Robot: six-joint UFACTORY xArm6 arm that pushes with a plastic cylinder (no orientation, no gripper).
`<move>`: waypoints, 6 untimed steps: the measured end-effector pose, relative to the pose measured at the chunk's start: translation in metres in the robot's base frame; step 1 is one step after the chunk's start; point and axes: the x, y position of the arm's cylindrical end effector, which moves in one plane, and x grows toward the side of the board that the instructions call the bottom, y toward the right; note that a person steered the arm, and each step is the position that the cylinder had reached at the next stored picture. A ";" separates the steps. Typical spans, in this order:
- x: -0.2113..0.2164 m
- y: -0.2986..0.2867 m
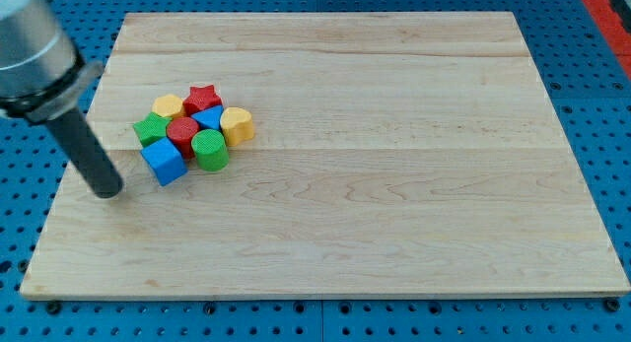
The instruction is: Point your arm slightly right
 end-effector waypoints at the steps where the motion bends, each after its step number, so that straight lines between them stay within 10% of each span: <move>1: -0.006 0.034; 6: 0.025 0.088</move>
